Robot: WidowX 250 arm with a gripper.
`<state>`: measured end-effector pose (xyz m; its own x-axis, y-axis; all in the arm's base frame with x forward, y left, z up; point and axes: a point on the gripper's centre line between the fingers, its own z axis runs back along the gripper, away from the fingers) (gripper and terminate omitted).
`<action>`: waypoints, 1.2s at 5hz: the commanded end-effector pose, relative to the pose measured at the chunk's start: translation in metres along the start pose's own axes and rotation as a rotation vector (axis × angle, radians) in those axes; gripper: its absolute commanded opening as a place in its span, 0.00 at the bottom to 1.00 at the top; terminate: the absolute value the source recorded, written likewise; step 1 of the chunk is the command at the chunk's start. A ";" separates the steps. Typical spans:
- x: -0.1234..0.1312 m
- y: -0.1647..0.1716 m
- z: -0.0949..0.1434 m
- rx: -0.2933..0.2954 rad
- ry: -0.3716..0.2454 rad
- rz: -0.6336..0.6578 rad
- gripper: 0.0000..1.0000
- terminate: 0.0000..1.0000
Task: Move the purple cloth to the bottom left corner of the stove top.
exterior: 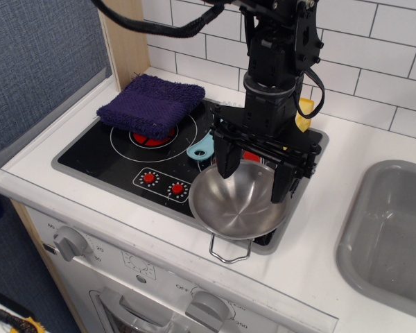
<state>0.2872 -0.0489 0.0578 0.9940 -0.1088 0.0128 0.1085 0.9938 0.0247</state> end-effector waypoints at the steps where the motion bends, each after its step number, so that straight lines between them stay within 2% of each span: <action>1: 0.000 0.000 0.000 0.000 0.000 0.000 1.00 0.00; 4: 0.047 0.106 0.030 0.036 -0.059 0.158 1.00 0.00; 6: 0.066 0.177 0.022 0.063 -0.065 0.166 1.00 0.00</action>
<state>0.3679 0.1148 0.0631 0.9981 0.0530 0.0313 -0.0549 0.9963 0.0654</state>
